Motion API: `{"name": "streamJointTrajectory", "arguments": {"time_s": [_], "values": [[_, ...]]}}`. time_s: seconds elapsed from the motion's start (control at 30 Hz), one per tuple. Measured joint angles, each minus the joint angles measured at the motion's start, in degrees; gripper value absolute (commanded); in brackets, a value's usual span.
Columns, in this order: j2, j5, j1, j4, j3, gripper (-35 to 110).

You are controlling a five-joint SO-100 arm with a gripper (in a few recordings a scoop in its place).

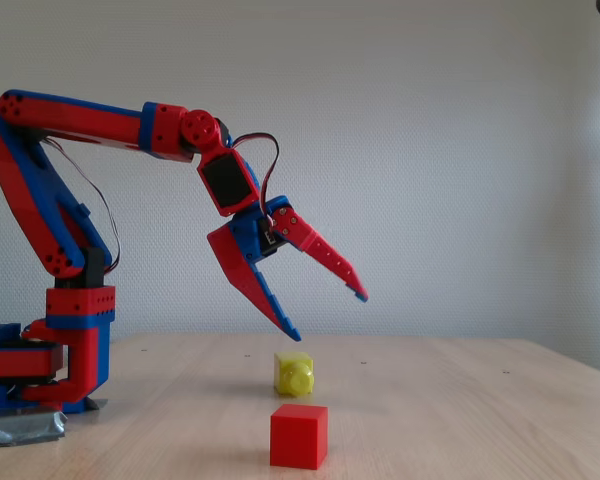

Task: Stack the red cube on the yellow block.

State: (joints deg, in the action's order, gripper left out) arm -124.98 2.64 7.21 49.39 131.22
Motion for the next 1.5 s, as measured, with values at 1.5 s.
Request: {"name": "streamJointTrajectory", "arguments": {"time_s": [1.5], "values": [[19.2, -2.1, 13.2, -4.6, 0.7, 40]]}}
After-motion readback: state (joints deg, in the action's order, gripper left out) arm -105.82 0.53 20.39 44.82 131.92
